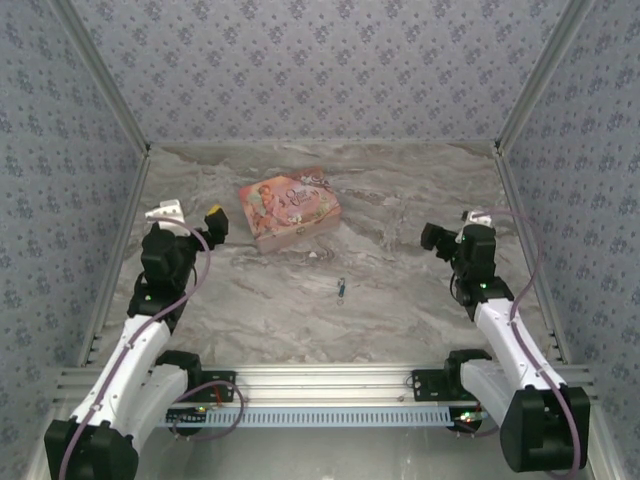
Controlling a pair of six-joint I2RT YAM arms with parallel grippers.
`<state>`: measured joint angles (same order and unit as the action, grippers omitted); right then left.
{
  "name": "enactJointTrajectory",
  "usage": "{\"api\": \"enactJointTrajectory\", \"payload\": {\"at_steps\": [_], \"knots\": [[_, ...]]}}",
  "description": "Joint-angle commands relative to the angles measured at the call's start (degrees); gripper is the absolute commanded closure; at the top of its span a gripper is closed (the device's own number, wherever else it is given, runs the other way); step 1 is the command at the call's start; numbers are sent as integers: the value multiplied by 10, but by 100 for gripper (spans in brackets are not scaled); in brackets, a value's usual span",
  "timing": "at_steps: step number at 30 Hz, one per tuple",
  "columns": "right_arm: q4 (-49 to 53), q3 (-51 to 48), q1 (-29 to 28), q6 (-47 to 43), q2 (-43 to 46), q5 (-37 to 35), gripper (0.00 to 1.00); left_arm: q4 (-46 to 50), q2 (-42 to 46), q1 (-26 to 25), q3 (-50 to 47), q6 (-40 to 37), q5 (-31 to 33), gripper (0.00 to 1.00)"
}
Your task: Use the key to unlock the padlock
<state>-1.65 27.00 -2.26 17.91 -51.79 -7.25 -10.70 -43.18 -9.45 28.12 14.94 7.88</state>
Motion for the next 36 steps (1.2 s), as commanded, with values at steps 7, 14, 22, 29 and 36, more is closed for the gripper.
{"api": "enactJointTrajectory", "payload": {"at_steps": [7,14,22,29,36], "knots": [[-116,-42,7,-101,-81,-97,0,-30,-27,23,-35,-31,75,1],[-317,-82,18,-101,-190,-78,0,-40,-52,28,-61,-7,84,1],[-363,-57,20,-181,-249,-6,0,-44,-74,33,-74,9,78,0],[-502,-81,58,-168,-345,52,0,-55,-108,33,-67,6,71,1],[-452,-52,52,-178,-353,57,0,-54,-129,33,-55,-37,87,0]]}}
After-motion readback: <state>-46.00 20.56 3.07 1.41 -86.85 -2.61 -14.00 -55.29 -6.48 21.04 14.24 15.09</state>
